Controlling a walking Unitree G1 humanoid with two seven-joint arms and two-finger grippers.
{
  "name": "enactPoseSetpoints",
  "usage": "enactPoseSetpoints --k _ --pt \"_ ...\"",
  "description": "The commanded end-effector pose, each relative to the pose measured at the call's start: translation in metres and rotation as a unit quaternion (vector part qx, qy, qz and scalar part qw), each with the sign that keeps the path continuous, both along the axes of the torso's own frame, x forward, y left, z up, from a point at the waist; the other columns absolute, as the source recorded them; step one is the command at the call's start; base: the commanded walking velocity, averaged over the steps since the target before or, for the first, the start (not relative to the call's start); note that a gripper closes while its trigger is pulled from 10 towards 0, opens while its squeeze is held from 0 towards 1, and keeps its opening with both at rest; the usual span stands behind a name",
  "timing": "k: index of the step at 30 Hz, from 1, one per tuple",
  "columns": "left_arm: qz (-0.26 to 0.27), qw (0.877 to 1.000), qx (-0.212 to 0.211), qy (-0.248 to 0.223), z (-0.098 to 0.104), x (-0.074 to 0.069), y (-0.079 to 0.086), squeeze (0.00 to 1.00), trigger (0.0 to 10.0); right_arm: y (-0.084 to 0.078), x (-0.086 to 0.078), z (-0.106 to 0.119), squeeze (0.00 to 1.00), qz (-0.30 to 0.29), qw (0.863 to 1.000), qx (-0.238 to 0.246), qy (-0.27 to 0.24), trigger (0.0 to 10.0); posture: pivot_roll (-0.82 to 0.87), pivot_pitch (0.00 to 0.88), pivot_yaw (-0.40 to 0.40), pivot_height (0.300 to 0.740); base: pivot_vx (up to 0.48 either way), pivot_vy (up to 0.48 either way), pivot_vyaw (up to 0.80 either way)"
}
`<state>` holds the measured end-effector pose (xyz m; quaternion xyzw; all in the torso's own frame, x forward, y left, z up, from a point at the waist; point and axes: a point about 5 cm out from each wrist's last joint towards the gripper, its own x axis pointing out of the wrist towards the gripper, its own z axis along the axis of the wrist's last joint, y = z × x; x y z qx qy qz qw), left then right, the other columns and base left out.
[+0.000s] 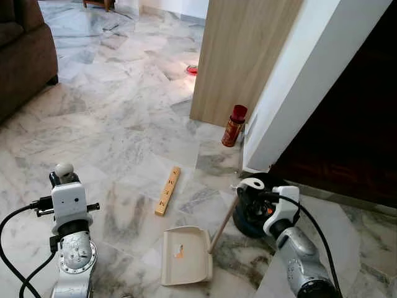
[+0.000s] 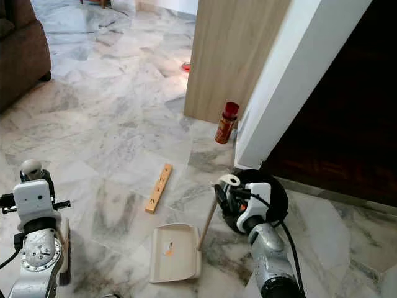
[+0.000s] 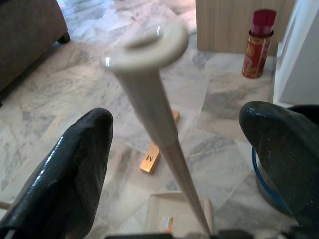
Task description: Sweep floor
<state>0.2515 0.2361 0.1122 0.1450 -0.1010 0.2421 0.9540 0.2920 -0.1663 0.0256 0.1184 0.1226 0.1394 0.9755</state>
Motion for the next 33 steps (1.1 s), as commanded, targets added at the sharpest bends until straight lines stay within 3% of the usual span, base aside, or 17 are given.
enactPoseSetpoints --k 1,14,15,17,18,33 --pt "-0.003 1.0 0.01 -0.014 0.005 0.003 -0.002 0.0 10.0 -0.005 -0.002 -0.003 1.0 -0.01 1.0 0.004 0.01 10.0 0.13 0.097 -0.15 0.74 0.0 0.0 0.0" --pt "-0.005 1.0 0.009 -0.015 0.005 0.003 -0.003 0.0 10.0 0.003 0.006 0.004 1.0 -0.016 1.0 0.02 -0.011 10.0 0.13 0.097 -0.149 0.74 0.0 0.0 0.0" --pt "-0.004 1.0 0.009 -0.015 0.005 0.003 -0.002 0.0 10.0 0.005 0.007 0.004 0.87 -0.013 1.0 0.02 -0.012 10.0 0.13 0.097 -0.149 0.74 0.0 0.0 0.0" --pt "-0.004 1.0 0.009 -0.015 0.005 0.003 -0.002 0.0 10.0 0.006 0.007 0.004 0.87 -0.012 1.0 0.02 -0.012 10.0 0.13 0.097 -0.149 0.74 0.0 0.0 0.0" --pt "-0.004 1.0 0.009 -0.015 0.005 0.003 -0.002 0.0 10.0 0.008 0.008 0.004 0.0 -0.011 1.0 0.019 -0.011 10.0 0.13 0.098 -0.149 0.74 0.0 0.0 0.0" --pt "-0.008 1.0 0.01 -0.019 0.007 0.005 -0.003 0.0 10.0 0.028 0.013 0.0 0.0 -0.032 0.999 0.042 0.0 10.0 0.15 0.092 -0.144 0.74 0.0 0.0 0.0"
